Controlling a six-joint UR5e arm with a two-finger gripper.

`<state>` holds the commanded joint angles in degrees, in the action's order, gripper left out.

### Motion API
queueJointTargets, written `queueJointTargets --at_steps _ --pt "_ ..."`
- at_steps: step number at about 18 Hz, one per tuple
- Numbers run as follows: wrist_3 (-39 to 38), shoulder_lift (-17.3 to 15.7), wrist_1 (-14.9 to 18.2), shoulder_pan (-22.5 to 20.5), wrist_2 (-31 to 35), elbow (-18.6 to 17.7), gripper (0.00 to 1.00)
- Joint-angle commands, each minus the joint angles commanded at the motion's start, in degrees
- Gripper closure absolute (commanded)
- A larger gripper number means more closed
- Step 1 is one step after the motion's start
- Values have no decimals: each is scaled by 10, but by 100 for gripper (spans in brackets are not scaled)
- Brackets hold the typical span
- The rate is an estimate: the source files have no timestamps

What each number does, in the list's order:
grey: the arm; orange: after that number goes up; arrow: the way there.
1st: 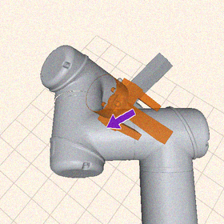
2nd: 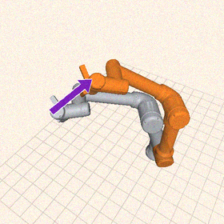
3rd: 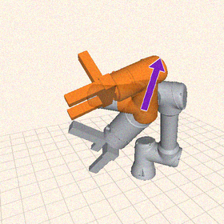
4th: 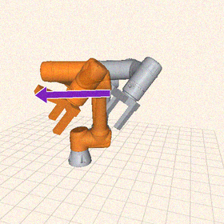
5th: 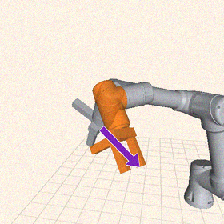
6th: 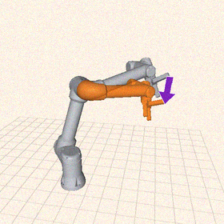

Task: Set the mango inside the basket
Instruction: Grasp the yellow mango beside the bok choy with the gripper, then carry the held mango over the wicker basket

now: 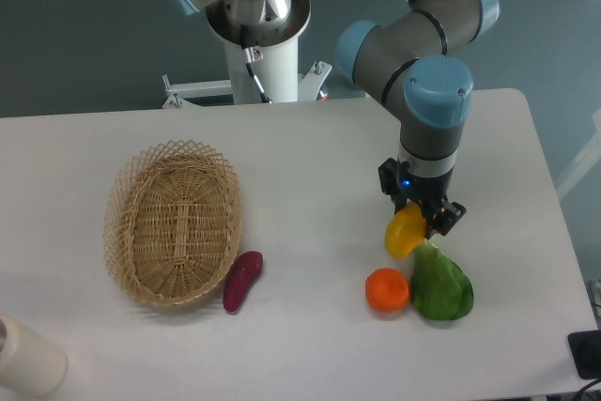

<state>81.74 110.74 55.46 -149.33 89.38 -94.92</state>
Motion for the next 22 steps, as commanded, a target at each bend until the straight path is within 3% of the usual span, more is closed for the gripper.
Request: queueJointTargets --at_steps 13,18,20,22 --pt "-25 4 -3 21 -2 -4 48" --pt "-92 4 -6 66 -1 -5 48" --pt "-108 11 -28 84 -1 -5 48" --pt "-147 20 -70 105 -1 -5 48"
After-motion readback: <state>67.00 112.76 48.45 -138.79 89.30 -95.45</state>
